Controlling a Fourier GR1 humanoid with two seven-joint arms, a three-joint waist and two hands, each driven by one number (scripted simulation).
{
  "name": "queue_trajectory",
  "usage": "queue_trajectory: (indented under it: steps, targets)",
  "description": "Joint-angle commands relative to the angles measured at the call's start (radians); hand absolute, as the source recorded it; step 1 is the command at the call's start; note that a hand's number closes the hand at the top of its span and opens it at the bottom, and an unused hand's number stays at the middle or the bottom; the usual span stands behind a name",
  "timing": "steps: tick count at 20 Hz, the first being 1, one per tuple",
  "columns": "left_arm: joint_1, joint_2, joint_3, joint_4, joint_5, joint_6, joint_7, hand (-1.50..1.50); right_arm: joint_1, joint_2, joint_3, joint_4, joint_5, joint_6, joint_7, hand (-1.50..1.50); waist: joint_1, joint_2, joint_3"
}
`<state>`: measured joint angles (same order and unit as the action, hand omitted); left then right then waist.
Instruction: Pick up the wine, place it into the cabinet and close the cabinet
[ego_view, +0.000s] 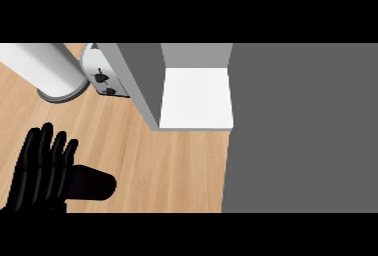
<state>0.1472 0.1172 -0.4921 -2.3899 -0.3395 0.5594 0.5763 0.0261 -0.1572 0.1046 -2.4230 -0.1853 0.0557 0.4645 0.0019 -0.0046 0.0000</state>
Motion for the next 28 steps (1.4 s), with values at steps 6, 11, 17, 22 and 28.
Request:
queue_trajectory:
  steps: [6,11,17,22,28]
  targets:
    - [0.094,0.069,0.194,-0.141,0.211,-0.048,-0.058,-1.50,0.042,-0.006,0.009,-0.141,0.007,-0.016,0.061,-1.50,-0.001,0.000,-0.002]
    - [0.144,0.074,0.281,-0.144,0.340,-0.087,-0.071,-1.50,0.026,-0.023,-0.043,-0.168,-0.080,-0.012,0.096,-1.50,-0.001,-0.001,-0.002]
    - [0.221,0.053,0.385,-0.048,0.493,-0.180,-0.186,-1.50,-0.005,-0.028,-0.081,-0.148,-0.073,0.002,0.096,-1.50,-0.001,0.001,-0.001]
    - [0.194,0.041,0.474,0.109,0.592,-0.266,-0.286,-1.50,-0.028,-0.007,0.008,-0.208,-0.001,-0.041,0.190,-1.50,-0.005,0.001,-0.002]
    - [0.291,-0.001,0.512,0.252,0.666,-0.401,-0.477,-1.50,-0.015,-0.013,-0.040,-0.199,-0.041,-0.017,0.165,-1.50,-0.002,0.001,-0.001]
